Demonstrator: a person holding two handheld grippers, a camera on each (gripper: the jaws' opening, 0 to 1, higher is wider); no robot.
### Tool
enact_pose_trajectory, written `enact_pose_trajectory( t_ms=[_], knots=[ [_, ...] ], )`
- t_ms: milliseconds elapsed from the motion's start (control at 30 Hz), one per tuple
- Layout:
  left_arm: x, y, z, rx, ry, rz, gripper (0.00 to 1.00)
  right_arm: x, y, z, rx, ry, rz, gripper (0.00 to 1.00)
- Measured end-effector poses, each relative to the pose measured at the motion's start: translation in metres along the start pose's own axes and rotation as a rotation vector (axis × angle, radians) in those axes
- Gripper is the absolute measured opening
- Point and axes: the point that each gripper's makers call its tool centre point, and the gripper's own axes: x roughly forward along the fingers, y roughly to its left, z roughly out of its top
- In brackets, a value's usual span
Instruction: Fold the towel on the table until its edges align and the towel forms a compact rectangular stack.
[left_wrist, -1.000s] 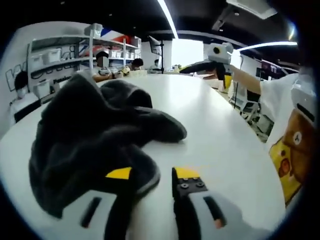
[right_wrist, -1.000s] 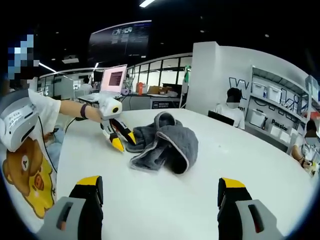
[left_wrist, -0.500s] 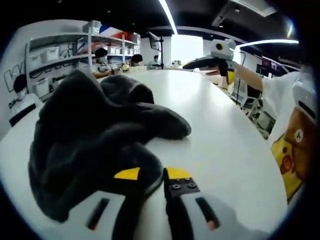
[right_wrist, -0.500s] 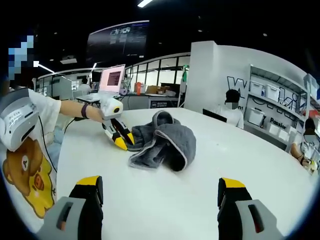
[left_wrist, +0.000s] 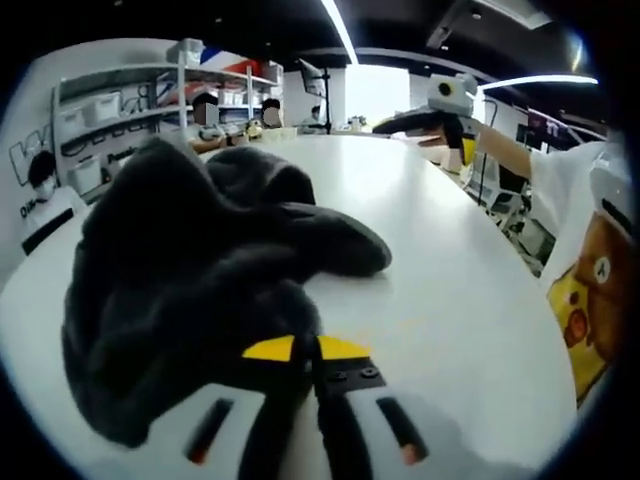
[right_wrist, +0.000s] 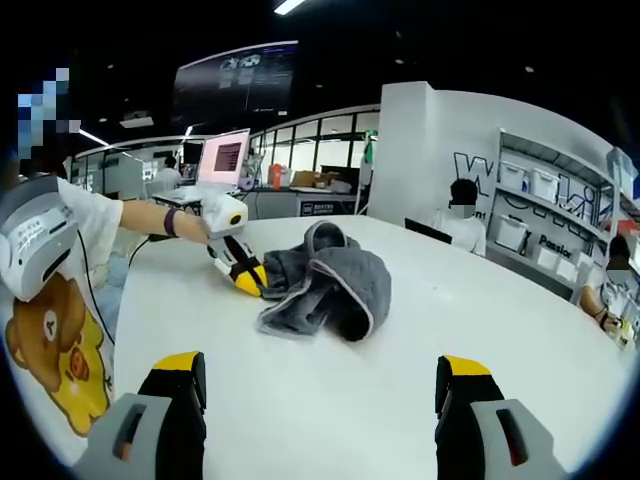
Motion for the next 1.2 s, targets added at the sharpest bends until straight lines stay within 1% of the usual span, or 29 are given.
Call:
enact_pose_trajectory(
  t_ms=[100,200,367,700,867,1033,1067,1100,1200],
  knots=[
    [-0.001,-0.001,-0.001,-0.002,0.017,0.005,0.06,-0.001,0.0,-0.001,0.004,-0.001,-0.002,1.0],
    [-0.004,-0.002,0.001,0.003,0.018,0.002,0.05,-0.001,0.0,-0.002,0.005,-0.001,-0.003,1.0],
    [-0.015,-0.002,0.006,0.0,0.009,0.006,0.05,-0.002,-0.001,-0.002,0.007,-0.002,-0.005,1.0],
    [-0.055,0.0,0.009,0.036,0.018,0.056,0.05,-0.004,0.001,0.0,0.003,-0.01,-0.006,1.0],
    [-0.075,0.002,0.02,0.056,-0.007,0.092,0.05,-0.004,0.003,0.001,0.0,-0.013,-0.003,1.0],
    [-0.095,0.008,0.042,0.086,-0.051,0.139,0.05,-0.004,0.006,0.004,-0.009,-0.018,0.001,1.0],
    [-0.097,0.009,0.044,0.089,-0.054,0.142,0.05,-0.004,0.006,0.005,-0.009,-0.019,0.001,1.0],
    [-0.103,0.011,0.052,0.099,-0.073,0.156,0.05,-0.004,0.008,0.006,-0.011,-0.022,0.003,1.0],
    [-0.113,0.014,0.064,0.114,-0.1,0.182,0.05,-0.005,0.009,0.007,-0.013,-0.023,0.003,1.0]
  ],
)
